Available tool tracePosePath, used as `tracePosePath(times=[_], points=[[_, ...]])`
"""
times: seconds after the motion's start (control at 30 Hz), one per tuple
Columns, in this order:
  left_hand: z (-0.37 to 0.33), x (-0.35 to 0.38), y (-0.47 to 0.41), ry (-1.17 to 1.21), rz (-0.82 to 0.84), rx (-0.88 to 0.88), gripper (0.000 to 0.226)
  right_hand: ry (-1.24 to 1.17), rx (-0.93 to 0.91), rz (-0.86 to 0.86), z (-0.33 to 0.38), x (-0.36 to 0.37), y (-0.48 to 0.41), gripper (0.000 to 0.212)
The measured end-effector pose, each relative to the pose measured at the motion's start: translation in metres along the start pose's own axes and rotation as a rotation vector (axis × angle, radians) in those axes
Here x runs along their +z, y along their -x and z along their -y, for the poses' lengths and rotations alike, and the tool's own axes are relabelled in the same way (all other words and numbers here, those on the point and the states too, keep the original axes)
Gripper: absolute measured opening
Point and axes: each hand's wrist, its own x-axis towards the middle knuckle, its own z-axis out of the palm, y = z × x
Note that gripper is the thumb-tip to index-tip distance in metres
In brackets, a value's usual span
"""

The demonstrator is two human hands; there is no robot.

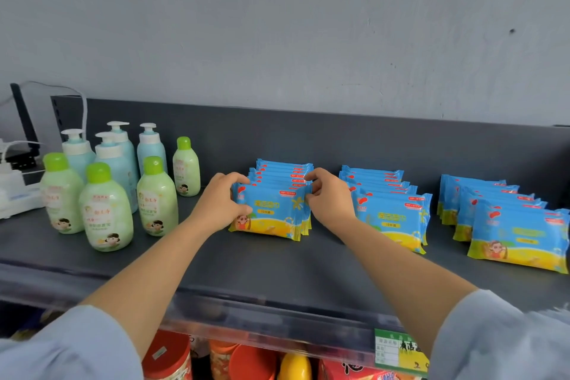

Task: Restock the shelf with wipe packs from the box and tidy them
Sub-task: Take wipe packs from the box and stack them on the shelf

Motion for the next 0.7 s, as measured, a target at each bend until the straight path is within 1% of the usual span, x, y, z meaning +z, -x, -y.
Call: tracePosePath(times=[0.07, 0.13, 0.27, 0.47, 0.57, 0.7], points=[[0.000, 0.003, 0.002, -0.053, -0.038, 0.030, 0.054, -0.008, 0.004, -0.002, -0.001, 0.001, 0.001, 0.037], [0.001, 0.003, 0.003, -0.056, -0.016, 0.040, 0.057, -0.020, 0.011, -0.004, -0.002, 0.001, 0.001, 0.038], [0.001, 0.000, 0.007, -0.050, 0.101, 0.032, 0.078, -0.031, 0.017, -0.001, -0.002, 0.001, 0.004, 0.039], [-0.001, 0.001, 0.012, -0.108, 0.149, 0.065, 0.100, 0.002, 0.005, 0.011, 0.002, -0.001, 0.007, 0.042], [-0.002, 0.003, 0.016, -0.181, 0.127, 0.081, 0.108, 0.038, -0.022, 0.004, 0.003, -0.002, 0.010, 0.041], [-0.007, 0.006, 0.022, -0.343, 0.071, 0.123, 0.111, 0.100, -0.071, -0.002, 0.004, -0.005, 0.016, 0.039]])
